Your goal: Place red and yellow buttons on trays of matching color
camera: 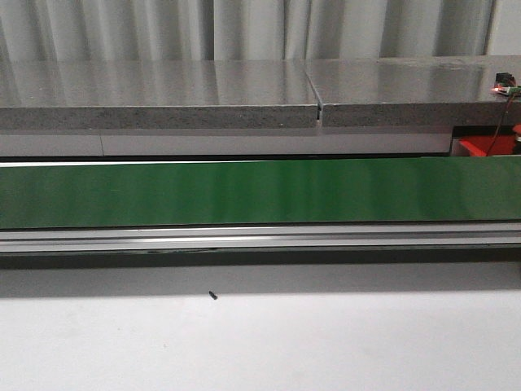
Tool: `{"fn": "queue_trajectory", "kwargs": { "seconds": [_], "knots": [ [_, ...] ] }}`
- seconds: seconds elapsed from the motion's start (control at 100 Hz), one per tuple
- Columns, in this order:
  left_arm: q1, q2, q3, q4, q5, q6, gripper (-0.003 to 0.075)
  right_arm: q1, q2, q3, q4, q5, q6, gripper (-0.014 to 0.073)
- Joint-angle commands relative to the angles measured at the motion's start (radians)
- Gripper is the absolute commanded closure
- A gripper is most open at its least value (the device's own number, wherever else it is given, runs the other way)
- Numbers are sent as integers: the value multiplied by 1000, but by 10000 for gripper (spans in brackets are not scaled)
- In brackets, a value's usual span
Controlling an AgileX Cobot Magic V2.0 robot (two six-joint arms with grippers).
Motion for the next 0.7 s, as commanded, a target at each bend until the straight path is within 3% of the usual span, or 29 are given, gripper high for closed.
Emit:
{"fn": "queue_trajectory", "kwargs": {
  "seconds": [0.0, 0.2, 0.27, 0.69],
  "knots": [
    [-7, 5, -22, -25, -62, -1, 741, 2, -36, 9, -36, -95, 21, 659],
    [-7, 5, -22, -25, -62, -1, 741, 2, -178, 111, -35, -92, 21, 659],
    [-7, 5, -22, -25, -62, -1, 741, 2, -223, 109, -35, -27, 21, 659],
    [-7, 8, -22, -25, -62, -1, 741, 2, -221, 109, -34, -25, 21, 659]
  ]
}}
